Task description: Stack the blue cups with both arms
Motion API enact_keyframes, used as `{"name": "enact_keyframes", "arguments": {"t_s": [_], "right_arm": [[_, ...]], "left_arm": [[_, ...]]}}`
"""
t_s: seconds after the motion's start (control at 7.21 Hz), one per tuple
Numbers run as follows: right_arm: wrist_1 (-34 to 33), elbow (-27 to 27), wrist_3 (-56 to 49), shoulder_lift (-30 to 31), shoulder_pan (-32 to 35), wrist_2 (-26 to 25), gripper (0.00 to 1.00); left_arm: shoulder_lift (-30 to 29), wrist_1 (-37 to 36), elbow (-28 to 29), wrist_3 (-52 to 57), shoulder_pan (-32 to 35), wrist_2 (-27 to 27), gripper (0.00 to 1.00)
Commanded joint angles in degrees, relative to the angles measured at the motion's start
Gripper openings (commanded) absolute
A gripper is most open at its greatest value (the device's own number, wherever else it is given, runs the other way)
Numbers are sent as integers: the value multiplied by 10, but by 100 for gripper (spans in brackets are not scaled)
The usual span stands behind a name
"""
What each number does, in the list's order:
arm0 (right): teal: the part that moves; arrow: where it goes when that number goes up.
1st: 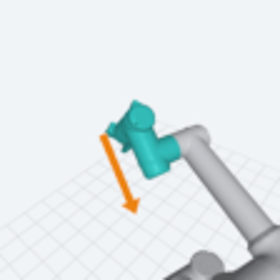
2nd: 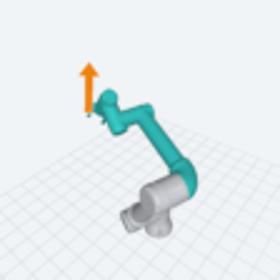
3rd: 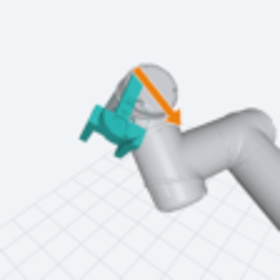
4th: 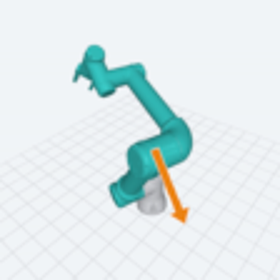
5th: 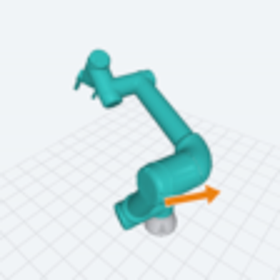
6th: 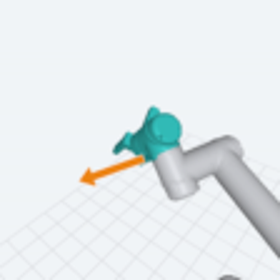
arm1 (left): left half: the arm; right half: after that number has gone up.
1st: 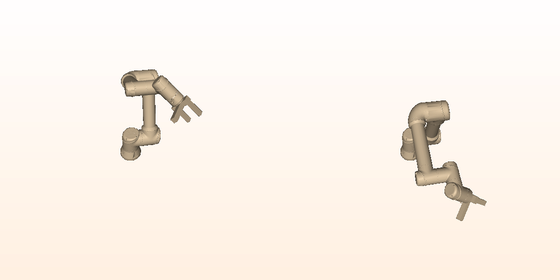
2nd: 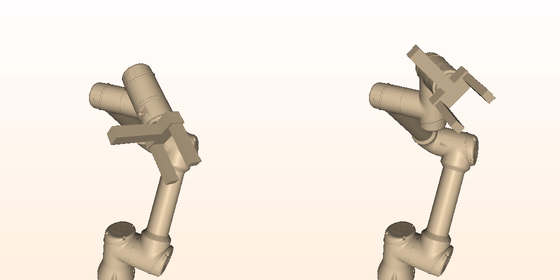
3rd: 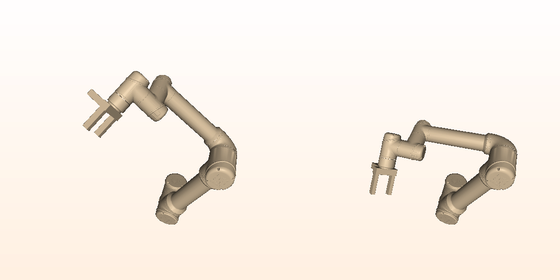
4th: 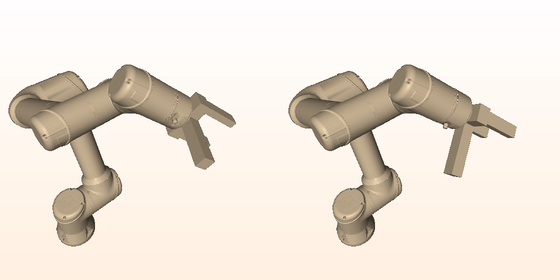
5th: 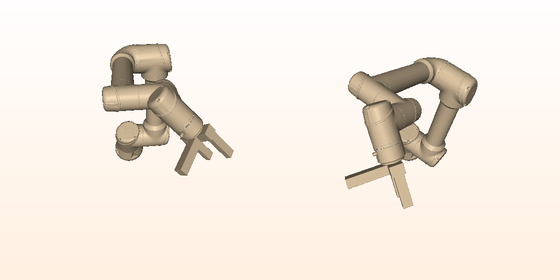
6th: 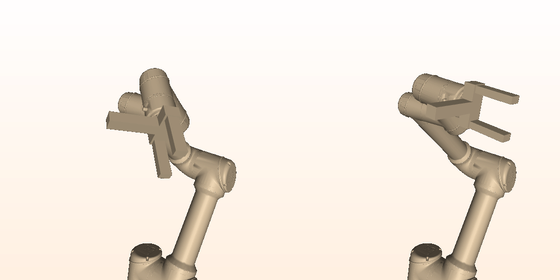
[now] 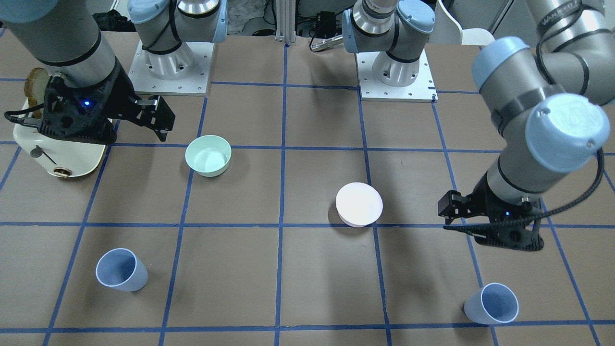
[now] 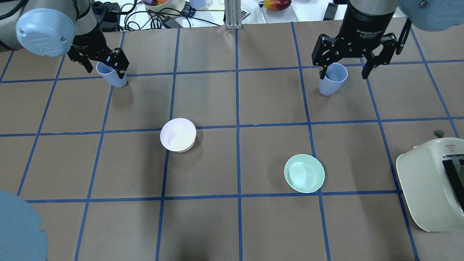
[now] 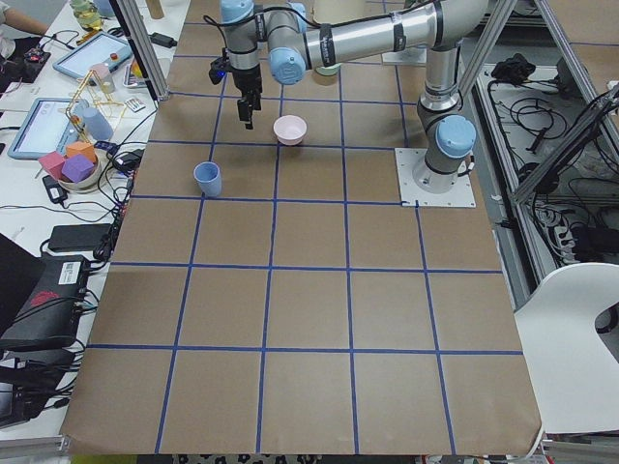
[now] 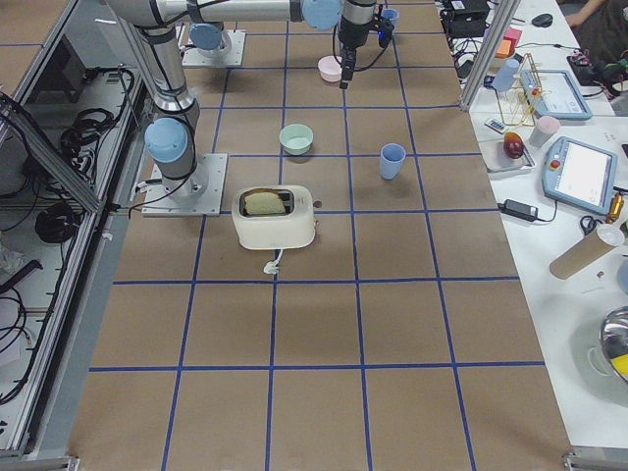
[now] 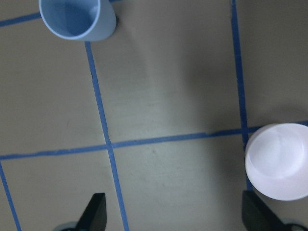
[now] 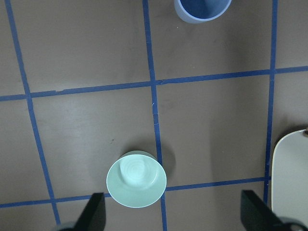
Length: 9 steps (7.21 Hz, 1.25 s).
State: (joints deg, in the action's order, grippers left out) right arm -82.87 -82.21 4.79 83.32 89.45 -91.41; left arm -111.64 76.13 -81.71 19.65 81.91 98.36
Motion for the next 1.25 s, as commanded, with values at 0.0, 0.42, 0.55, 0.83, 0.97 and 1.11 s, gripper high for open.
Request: {"name": "enact_keyframes", "arguments": {"t_s": [0.0, 0.42, 0.55, 0.83, 0.97, 1.11], "right_arm": [[-5, 0, -9, -4, -56, -3, 100], [-185, 1, -114, -93, -132, -9, 100], [-217, 6, -113, -123, -133, -8, 100], [-272, 5, -118, -181, -132, -1, 100], [-282, 4, -122, -198, -127, 3, 100], [-282, 4, -138, -210, -123, 10, 100]], "left_arm": [[-65, -85, 15, 34, -10, -1, 100], [-112, -172, 15, 60, -17, -1, 100], [-122, -190, 11, 59, -26, -4, 100], [-139, -217, 10, 58, -27, -4, 98], [-145, -219, 10, 57, -26, -3, 97], [-146, -219, 10, 56, -26, -3, 82]]}}
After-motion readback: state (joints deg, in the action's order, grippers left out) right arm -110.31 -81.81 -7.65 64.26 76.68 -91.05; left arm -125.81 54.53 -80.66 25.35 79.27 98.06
